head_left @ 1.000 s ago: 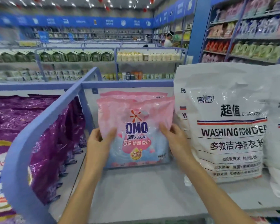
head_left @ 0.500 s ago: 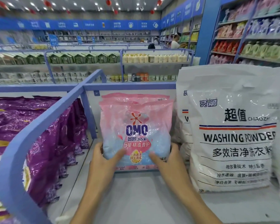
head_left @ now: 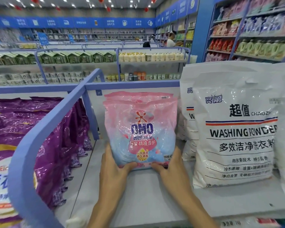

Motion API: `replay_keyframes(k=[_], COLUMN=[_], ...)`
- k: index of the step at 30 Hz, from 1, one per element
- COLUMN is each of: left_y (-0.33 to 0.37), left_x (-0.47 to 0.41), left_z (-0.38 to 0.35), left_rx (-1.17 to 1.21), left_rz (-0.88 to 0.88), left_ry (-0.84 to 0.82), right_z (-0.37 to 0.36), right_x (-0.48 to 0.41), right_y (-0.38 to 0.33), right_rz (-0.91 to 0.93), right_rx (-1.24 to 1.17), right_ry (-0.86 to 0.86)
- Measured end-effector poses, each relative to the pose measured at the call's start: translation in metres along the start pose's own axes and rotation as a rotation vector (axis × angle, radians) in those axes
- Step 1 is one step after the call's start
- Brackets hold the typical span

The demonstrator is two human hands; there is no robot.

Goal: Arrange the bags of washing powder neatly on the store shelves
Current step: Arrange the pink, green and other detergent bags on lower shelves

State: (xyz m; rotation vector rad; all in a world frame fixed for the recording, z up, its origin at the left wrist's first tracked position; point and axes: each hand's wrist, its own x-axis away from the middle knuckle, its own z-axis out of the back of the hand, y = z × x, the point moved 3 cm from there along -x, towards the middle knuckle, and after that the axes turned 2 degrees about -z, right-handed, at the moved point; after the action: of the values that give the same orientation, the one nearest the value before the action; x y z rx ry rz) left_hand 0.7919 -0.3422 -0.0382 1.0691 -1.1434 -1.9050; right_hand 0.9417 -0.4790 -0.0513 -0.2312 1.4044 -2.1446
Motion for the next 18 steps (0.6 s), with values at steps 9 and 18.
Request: replay_keyframes(k=[9,18], left_y=[0.004,0.03], left_x=[0.019,0.134], left_z=[0.019,0.057], left_rx=[-0.283,-0.653], left_rz=[0.008,-0.094], left_ry=[-0.175,-0.314], right_z=[0.018,0.068], right_x=[0.031,0.124], right_y=[-0.002,0.003], right_rz=[0.05,0.161], right_rx=[0.284,0.473], right_ry=[-0.059,-0.201])
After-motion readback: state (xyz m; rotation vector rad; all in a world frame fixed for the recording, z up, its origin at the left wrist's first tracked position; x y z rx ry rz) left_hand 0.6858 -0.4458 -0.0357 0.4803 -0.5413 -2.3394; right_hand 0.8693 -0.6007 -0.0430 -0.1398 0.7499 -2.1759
